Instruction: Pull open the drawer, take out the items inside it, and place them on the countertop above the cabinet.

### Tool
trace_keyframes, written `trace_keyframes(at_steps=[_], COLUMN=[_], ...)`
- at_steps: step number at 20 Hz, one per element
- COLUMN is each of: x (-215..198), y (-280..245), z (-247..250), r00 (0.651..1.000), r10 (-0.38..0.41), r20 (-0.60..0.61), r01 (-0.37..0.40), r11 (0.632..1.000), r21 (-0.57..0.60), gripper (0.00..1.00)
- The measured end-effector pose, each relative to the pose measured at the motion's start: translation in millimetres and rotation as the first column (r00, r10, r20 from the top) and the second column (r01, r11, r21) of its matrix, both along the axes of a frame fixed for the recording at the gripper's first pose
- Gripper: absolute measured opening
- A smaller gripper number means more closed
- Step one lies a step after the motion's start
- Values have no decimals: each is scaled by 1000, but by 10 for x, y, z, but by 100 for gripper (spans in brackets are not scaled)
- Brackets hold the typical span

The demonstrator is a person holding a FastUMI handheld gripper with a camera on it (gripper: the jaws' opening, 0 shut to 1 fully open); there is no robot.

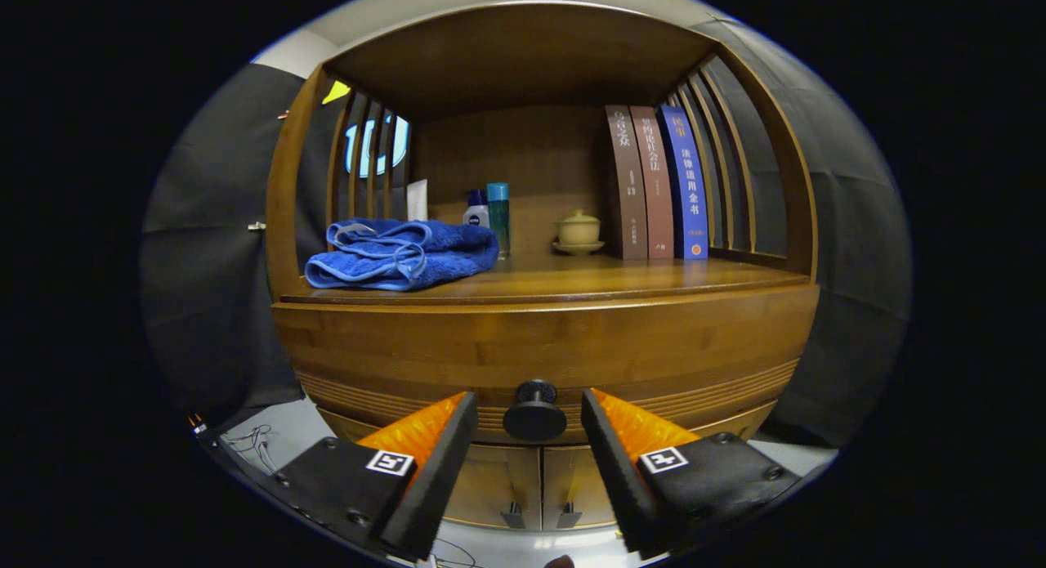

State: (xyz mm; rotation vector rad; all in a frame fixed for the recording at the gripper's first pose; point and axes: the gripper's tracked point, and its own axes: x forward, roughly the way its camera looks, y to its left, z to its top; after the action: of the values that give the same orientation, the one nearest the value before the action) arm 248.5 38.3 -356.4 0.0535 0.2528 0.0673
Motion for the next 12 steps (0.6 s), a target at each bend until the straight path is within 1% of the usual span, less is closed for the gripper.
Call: trace_keyframes(at_steps=[2,5,6,8,9,10,11,12], x=[62,106,81,119,29,75,19,-32], y=[-5,-2,-18,-8,-34,-34,-39,-37], z=[-110,-165,-157,-137,-114,-122,-153,-147], r00=[999,999,999,999,999,999,999,999], r10=[-7,-17,-17,-10,-7,-9,-11,-5], r20=[-32,-48,-39,-37,-41,-49,-46,-45], r01=[8,18,18,11,8,9,11,6], r11=[1000,999,999,1000,1000,1000,1000,1000], r21=[13,32,34,24,12,7,10,14], gripper=[72,53,54,40,36,32,23,23])
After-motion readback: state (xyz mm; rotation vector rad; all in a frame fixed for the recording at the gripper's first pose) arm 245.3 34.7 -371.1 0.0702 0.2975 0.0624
